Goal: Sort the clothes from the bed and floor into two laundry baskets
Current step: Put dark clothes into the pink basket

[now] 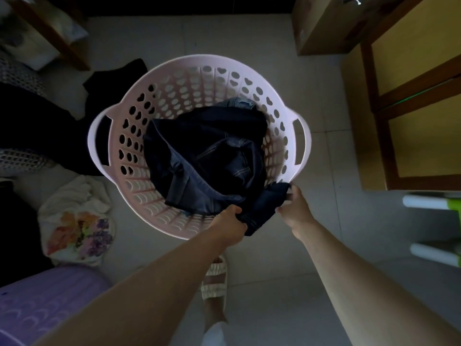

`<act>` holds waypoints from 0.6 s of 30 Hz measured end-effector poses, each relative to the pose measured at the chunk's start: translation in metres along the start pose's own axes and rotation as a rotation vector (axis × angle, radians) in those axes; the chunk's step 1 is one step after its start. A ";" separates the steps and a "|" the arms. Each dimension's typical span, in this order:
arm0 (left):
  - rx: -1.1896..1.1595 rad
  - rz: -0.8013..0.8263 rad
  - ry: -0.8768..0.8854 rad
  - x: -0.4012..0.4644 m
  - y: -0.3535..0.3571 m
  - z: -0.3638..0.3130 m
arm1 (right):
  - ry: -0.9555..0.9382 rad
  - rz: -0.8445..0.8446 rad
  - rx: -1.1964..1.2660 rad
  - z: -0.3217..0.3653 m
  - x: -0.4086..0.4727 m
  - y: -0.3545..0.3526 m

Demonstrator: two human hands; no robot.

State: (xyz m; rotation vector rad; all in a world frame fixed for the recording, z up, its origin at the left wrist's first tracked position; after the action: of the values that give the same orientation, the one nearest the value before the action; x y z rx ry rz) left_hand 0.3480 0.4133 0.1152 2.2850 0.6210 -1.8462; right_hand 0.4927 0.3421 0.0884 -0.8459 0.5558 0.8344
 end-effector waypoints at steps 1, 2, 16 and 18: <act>-0.010 0.017 0.004 0.001 0.002 0.000 | 0.018 0.011 0.024 -0.003 -0.002 -0.001; -0.030 0.033 0.013 0.002 0.005 -0.001 | 0.035 0.009 0.052 -0.004 -0.004 -0.001; -0.416 -0.339 0.030 -0.022 -0.029 -0.015 | 0.113 0.198 0.029 0.099 -0.026 0.011; -0.499 -0.487 0.060 -0.031 -0.053 -0.021 | -0.060 0.195 0.164 0.129 -0.026 0.027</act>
State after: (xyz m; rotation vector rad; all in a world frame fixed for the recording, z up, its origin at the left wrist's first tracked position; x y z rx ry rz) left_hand 0.3412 0.4616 0.1574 1.9681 1.5588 -1.5385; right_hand 0.4692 0.4484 0.1678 -0.6214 0.6511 0.9746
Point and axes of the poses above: each hand's wrist, its own x-axis towards the middle knuckle, its own y-axis out of the palm, z = x × y, the point moved 1 cm from there along x, towards the middle knuckle, and after that the axes turned 8 degrees about -y, right-handed, at the moved point
